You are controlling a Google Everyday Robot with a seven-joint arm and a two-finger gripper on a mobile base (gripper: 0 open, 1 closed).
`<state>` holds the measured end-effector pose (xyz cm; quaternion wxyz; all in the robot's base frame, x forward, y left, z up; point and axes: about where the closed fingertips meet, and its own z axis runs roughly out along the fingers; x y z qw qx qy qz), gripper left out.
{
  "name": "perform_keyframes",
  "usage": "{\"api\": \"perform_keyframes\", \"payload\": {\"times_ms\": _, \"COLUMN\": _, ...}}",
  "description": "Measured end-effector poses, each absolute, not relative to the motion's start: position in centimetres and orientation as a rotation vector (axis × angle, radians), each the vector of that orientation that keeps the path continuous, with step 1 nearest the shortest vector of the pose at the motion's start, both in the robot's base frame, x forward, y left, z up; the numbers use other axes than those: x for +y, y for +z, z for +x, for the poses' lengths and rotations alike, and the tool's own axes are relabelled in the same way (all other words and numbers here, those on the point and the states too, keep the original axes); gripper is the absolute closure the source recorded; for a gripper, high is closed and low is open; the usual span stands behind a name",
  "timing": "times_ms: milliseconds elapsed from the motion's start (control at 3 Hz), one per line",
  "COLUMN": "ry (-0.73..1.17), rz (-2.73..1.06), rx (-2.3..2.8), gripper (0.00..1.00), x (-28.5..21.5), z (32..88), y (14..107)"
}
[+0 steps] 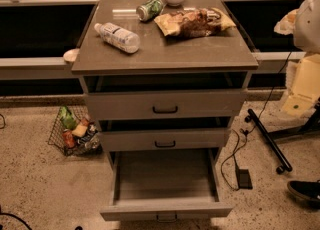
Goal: Close bottom drawer
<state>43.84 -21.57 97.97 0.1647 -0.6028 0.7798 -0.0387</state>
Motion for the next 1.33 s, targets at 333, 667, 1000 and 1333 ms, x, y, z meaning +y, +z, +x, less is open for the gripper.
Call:
{"api": "perform_keyframes", "payload": {"times_ms": 333, "ry": -0.11, "rz": -1.718, "rx": 2.222, "gripper": 0.0, "x": -21.6, "z": 43.8, "y": 98.0}}
{"api": "perform_keyframes", "payload": {"times_ms": 667, "ry": -0.02, "rz": -1.744, "rx": 2.198, "gripper": 0.0, "x": -20.7, "z": 43.6, "y": 94.8}}
{"api": "perform_keyframes", "payload": {"times_ms": 1000, "ry": 0.137, "rz": -1.764, "rx": 2.172, "gripper": 0.0, "x": -19.2, "z": 43.0, "y": 89.3}}
{"api": "perform_keyframes", "payload": {"times_ms": 1333, "ry": 0.307, "rz": -1.761, "rx": 2.16, "gripper": 0.0, "x": -17.0, "z": 42.2, "y": 83.5}}
